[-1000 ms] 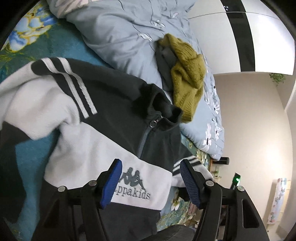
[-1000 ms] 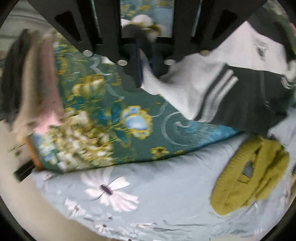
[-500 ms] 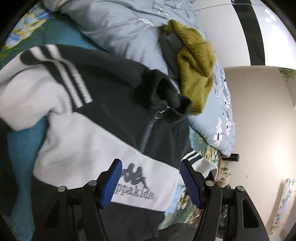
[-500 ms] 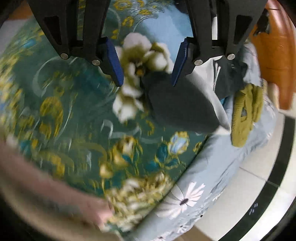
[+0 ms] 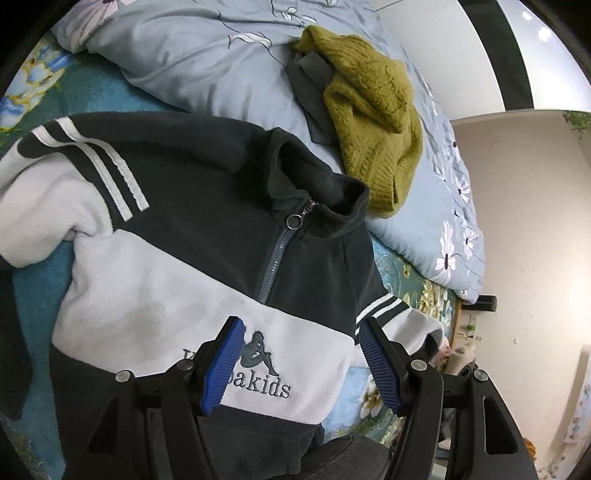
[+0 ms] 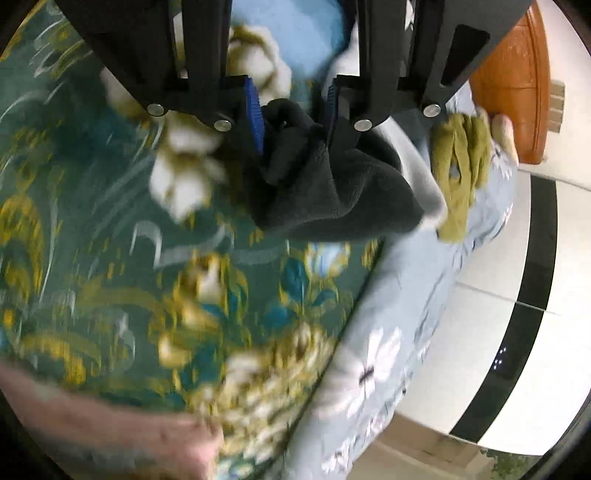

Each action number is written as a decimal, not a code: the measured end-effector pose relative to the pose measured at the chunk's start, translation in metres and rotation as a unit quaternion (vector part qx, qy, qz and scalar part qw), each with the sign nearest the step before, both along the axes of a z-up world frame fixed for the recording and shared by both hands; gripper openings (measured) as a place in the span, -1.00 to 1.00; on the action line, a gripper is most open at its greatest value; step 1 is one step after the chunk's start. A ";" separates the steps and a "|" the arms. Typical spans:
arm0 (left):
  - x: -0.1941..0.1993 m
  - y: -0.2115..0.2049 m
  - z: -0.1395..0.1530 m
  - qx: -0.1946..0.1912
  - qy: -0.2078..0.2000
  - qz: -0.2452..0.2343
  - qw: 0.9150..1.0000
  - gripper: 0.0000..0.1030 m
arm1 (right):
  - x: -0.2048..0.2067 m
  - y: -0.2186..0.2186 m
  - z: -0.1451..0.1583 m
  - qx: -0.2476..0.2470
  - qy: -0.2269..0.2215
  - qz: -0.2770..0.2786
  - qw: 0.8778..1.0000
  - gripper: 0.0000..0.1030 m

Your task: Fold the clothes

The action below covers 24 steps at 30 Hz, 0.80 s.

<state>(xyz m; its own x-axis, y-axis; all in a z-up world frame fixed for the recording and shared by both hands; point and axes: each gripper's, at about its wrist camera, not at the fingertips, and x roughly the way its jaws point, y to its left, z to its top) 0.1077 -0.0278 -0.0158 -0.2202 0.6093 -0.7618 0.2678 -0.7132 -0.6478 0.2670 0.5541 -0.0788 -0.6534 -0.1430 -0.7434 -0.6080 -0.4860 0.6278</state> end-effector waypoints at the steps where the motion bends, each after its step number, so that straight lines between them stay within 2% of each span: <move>1: 0.000 -0.001 0.001 -0.004 0.000 0.002 1.000 0.33 | -0.001 0.007 0.010 0.017 0.003 -0.001 1.000 -0.46; 4: -0.001 -0.004 0.004 -0.015 0.000 0.007 1.000 0.34 | 0.001 0.039 0.049 0.090 0.001 -0.004 0.996 -0.47; 6: -0.002 -0.010 0.002 -0.021 -0.003 0.016 1.000 0.34 | 0.001 0.062 0.070 0.131 -0.019 -0.009 0.991 -0.47; 8: -0.003 -0.015 0.000 -0.026 -0.006 0.024 0.999 0.34 | -0.005 0.080 0.077 0.151 -0.047 -0.005 0.987 -0.48; 10: -0.004 -0.020 -0.002 -0.030 -0.008 0.031 0.999 0.33 | -0.017 0.089 0.069 0.146 -0.077 0.010 0.986 -0.48; 13: -0.003 -0.027 -0.002 -0.035 -0.009 0.040 0.999 0.34 | -0.031 0.091 0.042 0.132 -0.134 0.032 0.982 -0.45; 16: -0.001 -0.045 0.002 -0.045 -0.002 0.055 0.997 0.34 | -0.034 0.081 0.034 0.148 -0.155 0.050 0.975 -0.38; 18: 0.002 -0.064 0.006 -0.062 0.008 0.072 0.995 0.34 | -0.030 0.074 0.046 0.178 -0.145 0.051 0.972 -0.18; 19: 0.004 -0.074 0.007 -0.073 0.012 0.082 0.994 0.34 | -0.027 0.070 0.053 0.195 -0.143 0.049 0.969 -0.01; 20: 0.006 -0.085 0.008 -0.083 0.015 0.092 0.992 0.34 | -0.023 0.063 0.063 0.225 -0.148 0.042 0.962 0.09; 21: 0.010 -0.100 0.006 -0.092 0.015 0.109 0.990 0.34 | -0.018 0.057 0.072 0.254 -0.153 0.035 0.954 0.10; 24: 0.026 -0.150 -0.005 -0.107 0.005 0.169 0.980 0.34 | -0.007 0.028 0.090 0.281 -0.147 0.052 0.947 0.14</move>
